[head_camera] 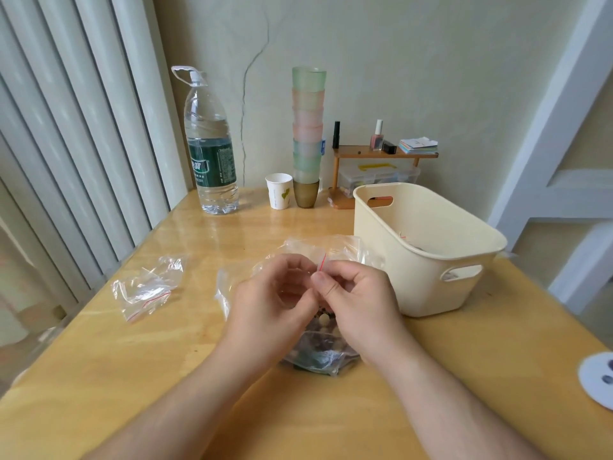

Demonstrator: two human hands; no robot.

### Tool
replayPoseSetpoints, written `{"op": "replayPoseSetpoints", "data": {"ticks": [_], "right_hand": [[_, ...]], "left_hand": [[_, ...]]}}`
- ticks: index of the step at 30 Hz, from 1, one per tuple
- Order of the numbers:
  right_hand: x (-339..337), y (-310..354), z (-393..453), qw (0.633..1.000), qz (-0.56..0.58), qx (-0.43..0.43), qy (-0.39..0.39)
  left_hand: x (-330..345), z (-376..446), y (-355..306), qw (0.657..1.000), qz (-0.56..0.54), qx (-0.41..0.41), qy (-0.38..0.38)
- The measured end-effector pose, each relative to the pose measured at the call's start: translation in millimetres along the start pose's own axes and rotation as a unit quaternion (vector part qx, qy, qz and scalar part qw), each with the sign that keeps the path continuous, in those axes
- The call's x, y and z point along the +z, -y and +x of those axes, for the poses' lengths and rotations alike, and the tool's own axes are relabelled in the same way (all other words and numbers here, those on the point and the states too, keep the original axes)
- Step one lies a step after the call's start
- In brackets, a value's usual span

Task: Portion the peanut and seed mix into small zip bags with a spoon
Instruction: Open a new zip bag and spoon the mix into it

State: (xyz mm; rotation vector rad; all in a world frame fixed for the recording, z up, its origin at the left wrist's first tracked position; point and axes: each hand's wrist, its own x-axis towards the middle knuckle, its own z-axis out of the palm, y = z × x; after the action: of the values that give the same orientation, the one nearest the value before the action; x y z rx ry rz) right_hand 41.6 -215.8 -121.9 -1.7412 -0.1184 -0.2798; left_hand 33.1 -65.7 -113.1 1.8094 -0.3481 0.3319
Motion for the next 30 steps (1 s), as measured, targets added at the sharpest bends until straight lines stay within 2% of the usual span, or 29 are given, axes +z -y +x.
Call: {"op": "replayPoseSetpoints", "data": {"ticks": [3, 6, 7, 9, 11, 13, 14, 16, 18, 21, 24, 26, 30], "right_hand": [[-2.9, 0.6, -1.7, 0.998, -0.059, -0.031, 0.01], [-4.6, 3.4, -1.4, 0.99, -0.119, -0.066, -0.039], [-3.9, 3.6, -1.4, 0.989, -0.119, -0.064, -0.055], [-2.3, 4.1, -1.3, 0.993, -0.091, -0.053, -0.058], [-2.1, 5.8, -0.7, 0.999, -0.017, -0.027, -0.033], [-6.4, 9.4, 1.6, 0.996, 0.089, 0.011, -0.003], [-9.7, 10.7, 2.4, 0.991, 0.133, 0.027, 0.017], [-15.7, 13.0, 3.3, 0.979, 0.19, 0.046, 0.063], [-19.6, 13.7, 3.8, 0.971, 0.211, 0.055, 0.098], [-23.0, 15.2, 3.5, 0.965, 0.221, 0.062, 0.129], [-26.2, 17.2, 4.1, 0.962, 0.23, 0.057, 0.139], [-26.2, 18.4, 3.6, 0.964, 0.228, 0.041, 0.133], [-24.4, 15.7, 4.3, 0.982, 0.152, -0.059, 0.101]], "left_hand": [[-0.4, 2.2, -0.7, 0.999, -0.023, -0.022, -0.02], [-2.2, 5.0, -1.7, 0.994, -0.07, -0.039, -0.071], [-2.1, 4.4, -2.5, 0.995, -0.07, -0.033, -0.067], [-2.9, 2.0, -3.1, 1.0, -0.01, 0.013, -0.02], [-7.2, 0.6, -0.2, 0.99, 0.097, 0.099, 0.022], [-14.7, 5.4, 5.9, 0.984, 0.112, 0.138, 0.018], [-18.5, 8.7, 7.1, 0.99, 0.071, 0.12, 0.007], [-23.6, 15.4, 4.1, 0.997, -0.072, 0.026, 0.004], [-24.6, 18.9, -0.9, 0.983, -0.175, -0.055, 0.025], [-25.2, 22.2, -0.4, 0.958, -0.267, -0.103, 0.027], [-29.5, 25.2, -3.5, 0.933, -0.333, -0.136, 0.003], [-30.4, 24.1, -6.3, 0.916, -0.37, -0.154, 0.024], [-27.6, 20.8, -7.5, 0.91, -0.365, -0.185, 0.062]]}}
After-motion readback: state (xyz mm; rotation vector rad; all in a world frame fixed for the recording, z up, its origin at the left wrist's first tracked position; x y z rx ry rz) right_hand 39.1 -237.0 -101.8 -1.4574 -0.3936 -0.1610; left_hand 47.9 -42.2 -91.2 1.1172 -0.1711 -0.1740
